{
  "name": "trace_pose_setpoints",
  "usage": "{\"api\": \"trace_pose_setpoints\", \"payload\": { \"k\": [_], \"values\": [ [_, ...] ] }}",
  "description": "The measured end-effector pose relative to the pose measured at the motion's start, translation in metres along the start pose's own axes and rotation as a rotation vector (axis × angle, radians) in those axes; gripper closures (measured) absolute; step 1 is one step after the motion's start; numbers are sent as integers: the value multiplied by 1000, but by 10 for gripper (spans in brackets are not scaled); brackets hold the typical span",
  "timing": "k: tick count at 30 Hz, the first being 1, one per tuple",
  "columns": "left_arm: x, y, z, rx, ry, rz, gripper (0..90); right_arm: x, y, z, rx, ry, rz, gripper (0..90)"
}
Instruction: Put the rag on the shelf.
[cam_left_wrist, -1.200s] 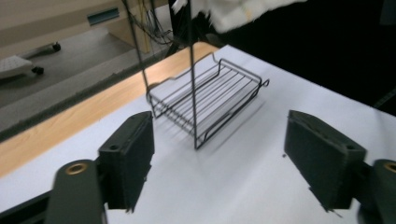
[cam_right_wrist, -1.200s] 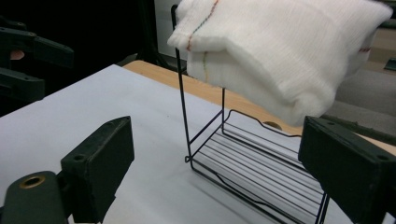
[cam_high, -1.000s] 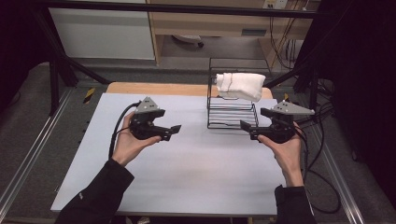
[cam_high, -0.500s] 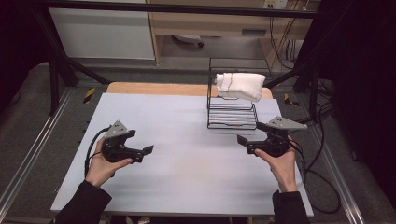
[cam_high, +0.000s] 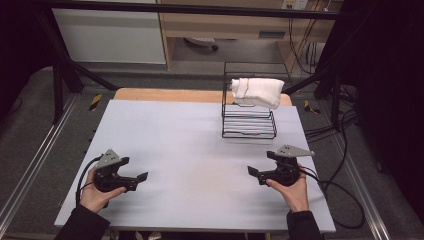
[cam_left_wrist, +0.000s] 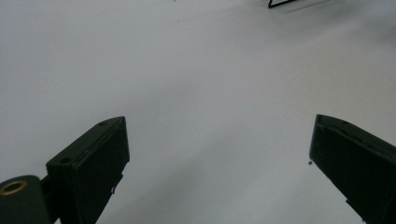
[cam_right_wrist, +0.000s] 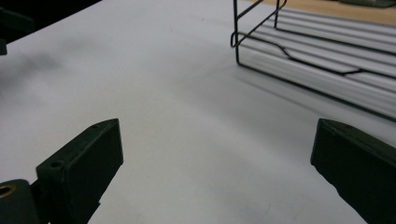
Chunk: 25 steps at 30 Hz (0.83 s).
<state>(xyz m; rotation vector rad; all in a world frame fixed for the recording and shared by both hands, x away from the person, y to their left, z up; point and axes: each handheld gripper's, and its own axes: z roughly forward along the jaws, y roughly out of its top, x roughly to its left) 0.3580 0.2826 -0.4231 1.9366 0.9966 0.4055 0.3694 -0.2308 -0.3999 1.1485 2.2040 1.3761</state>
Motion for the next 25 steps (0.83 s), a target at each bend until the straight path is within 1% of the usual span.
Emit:
{"api": "trace_pose_setpoints", "payload": {
  "k": [3,6,9,12,14,16,17,21,25],
  "values": [
    [3,-8,-2,0,-3,-6,48,0,-12,3,14,18,10,28],
    [3,-13,-2,0,-10,1,49,-2,-23,4,20,36,31,32],
    [3,-16,-1,6,-17,20,48,-3,-31,4,35,36,42,31],
    [2,-19,0,14,-19,19,48,-5,-39,4,37,42,54,33],
    [3,-21,1,22,-18,27,48,-6,-43,4,53,40,49,32],
    [3,-24,1,27,-21,25,48,-7,-47,4,65,39,51,31],
    [3,-25,2,25,-24,20,48,-7,-48,5,64,39,49,31],
    [3,-28,3,45,-27,30,48,-8,-51,4,78,36,49,27],
    [2,-28,4,43,-31,29,48,-8,-52,4,72,35,46,26]
  ]
}}
